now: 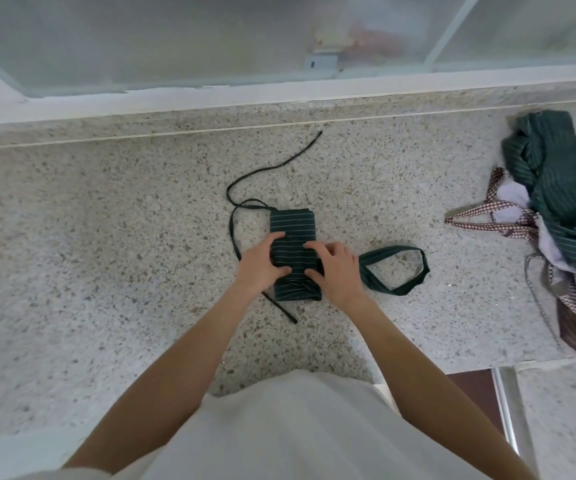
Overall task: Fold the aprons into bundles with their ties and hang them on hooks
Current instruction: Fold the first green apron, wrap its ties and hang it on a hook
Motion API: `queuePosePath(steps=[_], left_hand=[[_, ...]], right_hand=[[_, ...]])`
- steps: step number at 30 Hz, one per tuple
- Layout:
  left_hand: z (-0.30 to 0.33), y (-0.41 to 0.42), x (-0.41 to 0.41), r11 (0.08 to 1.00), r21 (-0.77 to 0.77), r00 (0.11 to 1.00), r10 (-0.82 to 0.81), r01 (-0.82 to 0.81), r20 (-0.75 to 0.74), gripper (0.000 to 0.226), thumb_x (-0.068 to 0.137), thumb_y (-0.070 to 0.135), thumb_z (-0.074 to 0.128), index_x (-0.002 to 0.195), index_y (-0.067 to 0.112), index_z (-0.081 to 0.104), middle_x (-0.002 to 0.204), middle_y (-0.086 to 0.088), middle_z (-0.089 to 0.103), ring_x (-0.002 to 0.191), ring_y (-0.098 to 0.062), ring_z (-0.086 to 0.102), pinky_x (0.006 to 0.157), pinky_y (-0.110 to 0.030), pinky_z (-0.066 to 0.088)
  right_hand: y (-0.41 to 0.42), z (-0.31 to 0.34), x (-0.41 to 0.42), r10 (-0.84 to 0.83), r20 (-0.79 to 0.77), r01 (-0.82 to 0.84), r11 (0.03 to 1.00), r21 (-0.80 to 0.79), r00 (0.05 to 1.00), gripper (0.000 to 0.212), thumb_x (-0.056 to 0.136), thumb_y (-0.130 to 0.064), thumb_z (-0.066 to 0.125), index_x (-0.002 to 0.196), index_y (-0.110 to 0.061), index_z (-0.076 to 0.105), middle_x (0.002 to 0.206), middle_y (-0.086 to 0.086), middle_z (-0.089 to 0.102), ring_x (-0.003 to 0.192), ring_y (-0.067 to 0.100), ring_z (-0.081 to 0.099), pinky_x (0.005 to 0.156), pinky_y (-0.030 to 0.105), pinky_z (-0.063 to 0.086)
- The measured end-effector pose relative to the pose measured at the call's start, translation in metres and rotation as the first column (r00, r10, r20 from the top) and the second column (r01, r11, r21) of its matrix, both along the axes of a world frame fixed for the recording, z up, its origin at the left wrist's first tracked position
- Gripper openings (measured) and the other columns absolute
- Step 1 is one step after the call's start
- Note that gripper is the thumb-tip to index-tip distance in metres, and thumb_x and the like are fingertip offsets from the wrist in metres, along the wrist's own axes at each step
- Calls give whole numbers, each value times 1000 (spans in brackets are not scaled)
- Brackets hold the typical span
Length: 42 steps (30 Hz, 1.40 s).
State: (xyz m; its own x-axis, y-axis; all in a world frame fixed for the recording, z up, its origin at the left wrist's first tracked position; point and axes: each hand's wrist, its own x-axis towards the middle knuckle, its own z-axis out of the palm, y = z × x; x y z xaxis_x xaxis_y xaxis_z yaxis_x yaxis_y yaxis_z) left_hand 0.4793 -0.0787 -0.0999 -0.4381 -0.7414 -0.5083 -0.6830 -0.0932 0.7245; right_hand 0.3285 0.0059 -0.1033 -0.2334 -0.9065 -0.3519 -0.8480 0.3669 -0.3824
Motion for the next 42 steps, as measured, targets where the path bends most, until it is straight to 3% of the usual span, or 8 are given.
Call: queuePosePath(steps=[3, 7, 11, 18, 25, 34, 38, 42], left_hand=[[12, -9, 0, 985, 148, 979, 117, -92, -169, 66, 73, 3, 76, 128, 25, 49, 115, -6, 64, 97, -14, 63, 86, -27, 53], [29, -5, 6, 981, 116, 915, 189, -157, -357, 60, 74, -3, 73, 122, 26, 50, 107, -3, 63, 92, -7, 62, 78, -19, 52], [24, 1, 8, 930, -368, 997, -24, -6, -78, 80, 75, 13, 76, 140, 27, 32, 124, -4, 55, 109, -17, 53, 89, -32, 47], [7, 18, 12, 693, -672, 963, -138, 262, 233, 52, 67, 28, 81, 116, 21, 62, 98, -7, 55, 91, -25, 55, 72, -31, 46], [-17, 14, 20, 655, -631, 895, -419, 415, 153, 60, 73, 34, 75, 124, 12, 51, 128, 1, 55, 123, -17, 48, 111, -36, 22], [-2, -20, 5, 911, -164, 924, -382, 378, 9, 60, 74, 48, 71, 120, 24, 41, 99, 5, 63, 88, -13, 61, 76, -29, 49], [26, -11, 4, 991, 120, 970, 88, -62, -226, 48, 77, 54, 62, 114, 25, 49, 85, 4, 65, 74, -7, 62, 69, -24, 50], [51, 16, 17, 973, -25, 908, 205, -230, -366, 7, 91, 33, 57, 88, 32, 63, 62, 8, 58, 51, -7, 51, 52, -23, 42]], right_hand=[[-3, 2, -6, -51, 161, 55, 998, -20, 986, 56, 86, -33, 62, 136, -35, 36, 114, 7, 52, 108, 24, 47, 94, 39, 36], [-9, 24, -6, -113, 757, 278, 956, -94, 643, 65, 81, 2, 67, 130, -31, 38, 125, 5, 54, 111, 17, 54, 88, 24, 49], [-17, 27, 1, 10, 247, 88, 919, -383, 969, 67, 75, -8, 73, 134, -24, 44, 119, -5, 58, 105, 15, 46, 91, 32, 41], [16, 5, 5, -4, -360, -179, 862, -474, 933, 48, 75, -27, 76, 117, -14, 56, 97, 7, 60, 95, 25, 44, 91, 40, 33], [30, -8, -14, 265, -341, -384, 853, -353, 902, 58, 71, -52, 68, 114, -18, 48, 141, 1, 45, 138, 22, 29, 113, 51, 16], [-1, 4, -19, 9, 204, 44, 967, -253, 979, 44, 70, -30, 77, 107, -14, 61, 106, 3, 64, 106, 23, 56, 97, 32, 36], [-4, 47, -19, -356, 709, 409, 906, 104, 609, 36, 79, -22, 74, 111, -17, 59, 100, -7, 66, 94, 8, 62, 76, 19, 50], [4, 75, -21, -471, 851, 691, 696, 197, 231, 24, 82, -26, 70, 99, -11, 62, 79, 0, 62, 63, 13, 56, 57, 22, 46]])
